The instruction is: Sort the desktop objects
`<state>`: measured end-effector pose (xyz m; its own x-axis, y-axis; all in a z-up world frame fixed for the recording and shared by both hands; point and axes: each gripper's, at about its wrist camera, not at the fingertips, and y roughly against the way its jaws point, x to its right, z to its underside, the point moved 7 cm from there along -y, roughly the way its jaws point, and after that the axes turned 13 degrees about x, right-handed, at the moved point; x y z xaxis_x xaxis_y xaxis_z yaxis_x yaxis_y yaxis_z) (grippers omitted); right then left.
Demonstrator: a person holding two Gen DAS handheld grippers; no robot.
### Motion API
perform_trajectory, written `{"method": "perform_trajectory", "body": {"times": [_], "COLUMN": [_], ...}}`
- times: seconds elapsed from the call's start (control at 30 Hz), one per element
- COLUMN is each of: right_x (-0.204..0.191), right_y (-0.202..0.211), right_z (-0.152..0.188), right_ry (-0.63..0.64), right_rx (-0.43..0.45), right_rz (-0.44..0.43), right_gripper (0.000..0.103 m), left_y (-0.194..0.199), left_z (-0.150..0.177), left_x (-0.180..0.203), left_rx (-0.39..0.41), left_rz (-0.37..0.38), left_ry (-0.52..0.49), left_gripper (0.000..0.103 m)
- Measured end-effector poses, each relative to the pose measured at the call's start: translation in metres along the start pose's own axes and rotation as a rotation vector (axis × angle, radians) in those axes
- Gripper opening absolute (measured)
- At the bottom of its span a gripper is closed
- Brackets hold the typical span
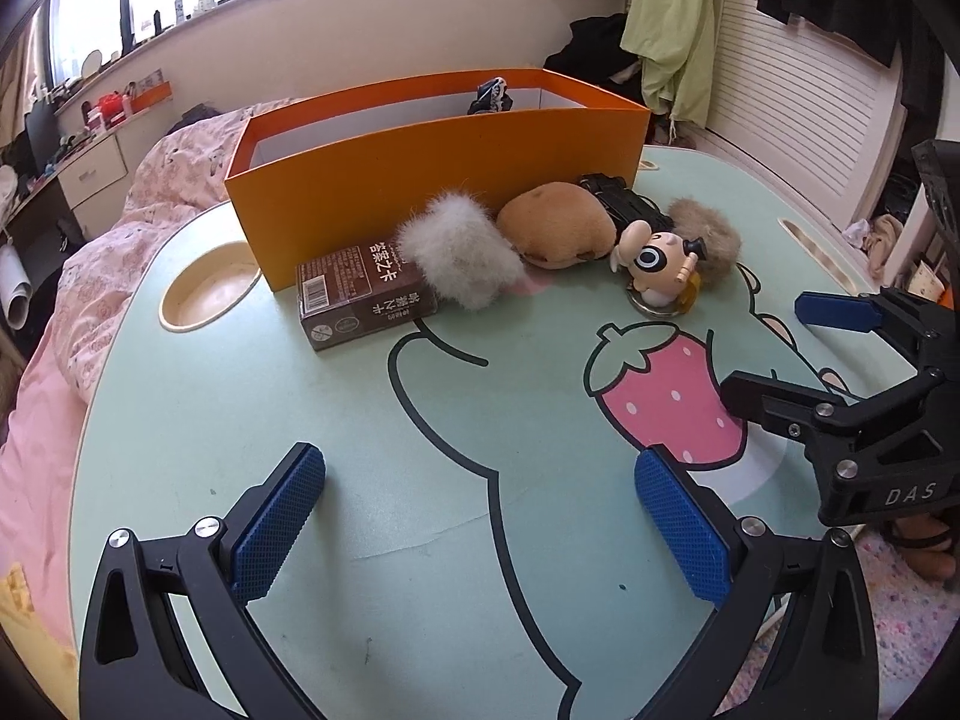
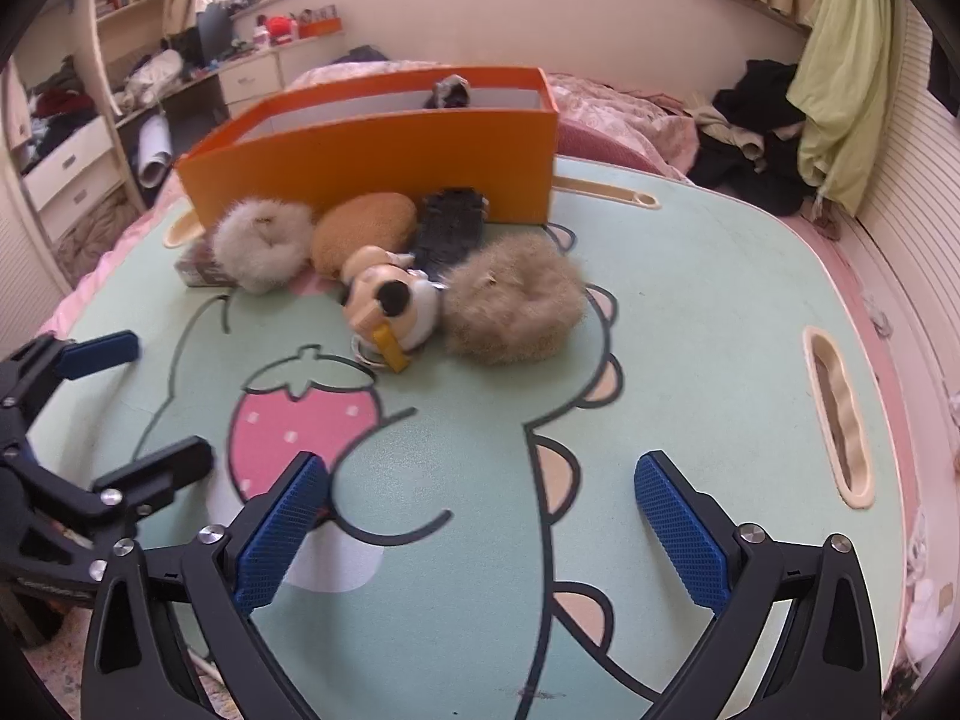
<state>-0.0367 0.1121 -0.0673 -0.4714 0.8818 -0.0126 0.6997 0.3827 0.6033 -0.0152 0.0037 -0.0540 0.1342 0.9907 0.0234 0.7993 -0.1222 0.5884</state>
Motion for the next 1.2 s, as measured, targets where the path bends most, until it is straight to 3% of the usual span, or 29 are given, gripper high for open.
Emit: {"method": "perform_trajectory", "body": {"times": [0.07, 0.13, 0.23, 0.27, 0.33, 0.47, 0.57, 0.73, 0.83, 0.97, 1.07, 1.2], "right_x": [-0.004, -0.01, -0.02, -0.024, -0.028, -0.03, -0.031, -0.036, -0.034, -0.033, -0.033, -0.033], "right_y": [0.008, 0.013, 0.008, 0.003, -0.009, -0.034, -0.034, -0.016, -0.002, 0.004, 0.003, 0.004], "right_z": [-0.011, -0.028, -0.048, -0.053, -0.058, -0.052, -0.047, -0.042, -0.041, -0.036, -0.035, -0.032], "right_ry": [-0.006, -0.011, 0.008, 0.025, 0.045, 0.034, 0.048, 0.02, -0.019, -0.036, -0.048, -0.053], "right_rx": [0.044, 0.087, 0.104, 0.097, 0.077, 0.004, -0.006, 0.024, 0.058, 0.058, 0.05, 0.044], "right_rz": [-0.032, -0.067, -0.098, -0.099, -0.091, -0.092, -0.107, -0.186, -0.223, -0.236, -0.24, -0.236], "right_gripper": [0.086, 0.085, 0.063, 0.055, 0.05, 0.035, 0.033, 0.033, 0.033, 0.033, 0.033, 0.033], "left_y": [0.001, 0.002, 0.007, 0.009, 0.015, 0.034, 0.036, -0.004, -0.028, -0.047, -0.057, -0.056], "left_z": [0.0, 0.001, -0.003, -0.005, -0.011, -0.031, -0.045, -0.053, -0.049, -0.05, -0.051, -0.052], "left_x": [0.001, 0.002, -0.004, -0.009, -0.021, -0.046, -0.056, -0.064, -0.061, -0.051, -0.038, -0.028], "left_rx": [0.0, 0.0, 0.031, 0.04, 0.063, 0.159, 0.189, 0.105, 0.049, -0.007, -0.032, -0.024], "left_rz": [0.006, 0.011, 0.05, 0.067, 0.07, 0.01, 0.011, -0.014, -0.066, -0.07, -0.016, -0.018], "left_ry": [-0.006, -0.011, 0.075, 0.118, 0.176, 0.18, 0.185, 0.2, 0.135, 0.082, 0.067, 0.025], "left_gripper": [0.103, 0.103, 0.103, 0.103, 0.103, 0.103, 0.103, 0.103, 0.091, 0.074, 0.069, 0.068]}}
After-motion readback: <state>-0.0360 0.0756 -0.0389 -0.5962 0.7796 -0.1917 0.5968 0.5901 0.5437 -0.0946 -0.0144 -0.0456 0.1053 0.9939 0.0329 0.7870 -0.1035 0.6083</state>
